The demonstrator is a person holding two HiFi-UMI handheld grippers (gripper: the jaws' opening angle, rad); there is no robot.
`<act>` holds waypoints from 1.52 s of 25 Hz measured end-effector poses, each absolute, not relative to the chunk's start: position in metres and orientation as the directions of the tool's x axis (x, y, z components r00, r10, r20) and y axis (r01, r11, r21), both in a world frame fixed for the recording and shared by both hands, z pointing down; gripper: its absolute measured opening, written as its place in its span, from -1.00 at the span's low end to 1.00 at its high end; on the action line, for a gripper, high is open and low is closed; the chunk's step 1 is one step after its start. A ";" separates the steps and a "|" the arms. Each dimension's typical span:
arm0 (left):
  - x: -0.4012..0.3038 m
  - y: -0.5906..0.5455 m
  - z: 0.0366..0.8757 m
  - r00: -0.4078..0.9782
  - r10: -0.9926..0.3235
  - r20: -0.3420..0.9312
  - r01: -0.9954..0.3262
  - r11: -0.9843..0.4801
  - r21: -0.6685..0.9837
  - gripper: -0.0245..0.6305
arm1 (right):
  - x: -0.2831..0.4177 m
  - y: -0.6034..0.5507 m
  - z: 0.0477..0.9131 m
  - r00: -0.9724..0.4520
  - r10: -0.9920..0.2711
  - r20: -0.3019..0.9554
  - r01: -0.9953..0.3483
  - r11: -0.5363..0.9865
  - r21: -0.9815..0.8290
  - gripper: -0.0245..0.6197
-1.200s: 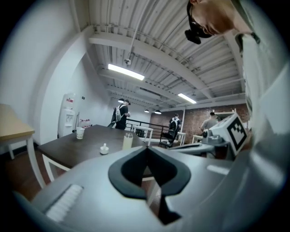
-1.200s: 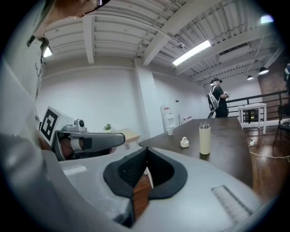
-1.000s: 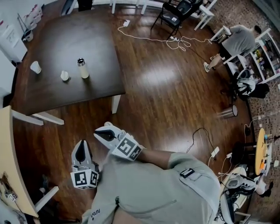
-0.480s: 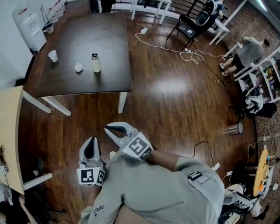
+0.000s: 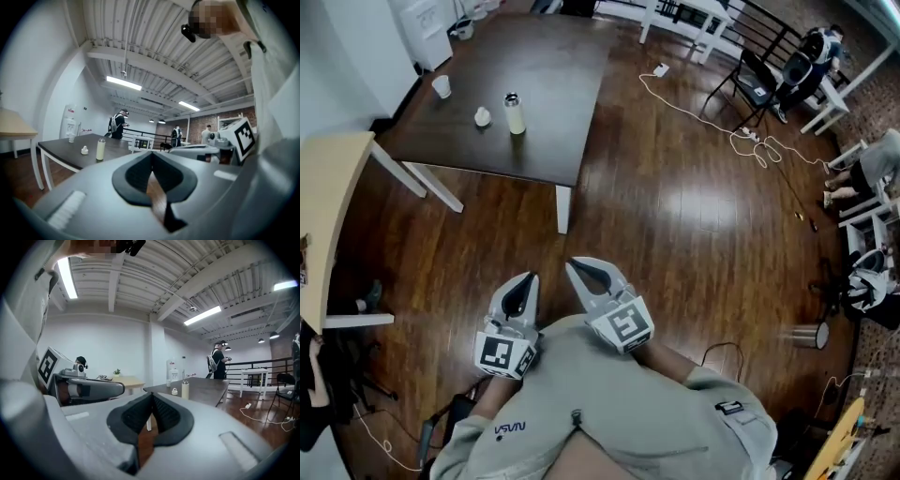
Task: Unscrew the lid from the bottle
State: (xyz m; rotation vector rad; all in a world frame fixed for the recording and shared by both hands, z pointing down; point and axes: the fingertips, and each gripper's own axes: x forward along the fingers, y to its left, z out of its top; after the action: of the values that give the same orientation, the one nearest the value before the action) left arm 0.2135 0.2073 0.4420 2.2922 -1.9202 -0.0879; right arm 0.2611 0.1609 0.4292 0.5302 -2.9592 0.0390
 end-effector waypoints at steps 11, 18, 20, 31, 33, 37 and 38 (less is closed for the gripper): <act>0.320 0.219 0.439 0.027 -0.998 0.064 -0.988 -0.017 0.154 -0.92 | 0.379 0.157 0.415 -0.960 -0.268 0.080 -0.268 0.963 0.007 -0.92; 0.333 0.246 0.444 -0.110 -0.991 0.072 -0.980 0.120 0.160 -0.92 | 0.400 0.176 0.433 -0.975 -0.188 0.122 -0.192 0.981 -0.026 -0.92; 0.333 0.250 0.442 -0.134 -0.989 0.070 -0.978 0.143 0.152 -0.92 | 0.399 0.178 0.437 -0.974 -0.173 0.147 -0.182 0.982 -0.046 -0.93; 0.321 0.268 0.439 -0.143 -0.987 0.067 -0.981 0.151 0.124 -0.92 | 0.380 0.197 0.435 -0.980 -0.155 0.122 -0.159 0.987 -0.025 -0.93; 0.320 0.267 0.439 -0.138 -0.988 0.069 -0.982 0.146 0.122 -0.92 | 0.379 0.197 0.435 -0.980 -0.160 0.120 -0.164 0.986 -0.026 -0.93; 0.314 0.266 0.438 -0.132 -0.988 0.075 -0.983 0.141 0.119 -0.92 | 0.373 0.197 0.435 -0.981 -0.157 0.116 -0.160 0.987 -0.019 -0.93; 0.313 0.267 0.438 -0.133 -0.988 0.076 -0.983 0.142 0.119 -0.92 | 0.370 0.198 0.434 -0.981 -0.156 0.119 -0.160 0.987 -0.025 -0.93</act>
State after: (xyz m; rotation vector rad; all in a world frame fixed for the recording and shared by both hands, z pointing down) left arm 0.3125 0.2666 0.4379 1.9726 -2.2666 -0.0597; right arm 0.3705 0.1977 0.4344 0.2399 -3.0151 0.0524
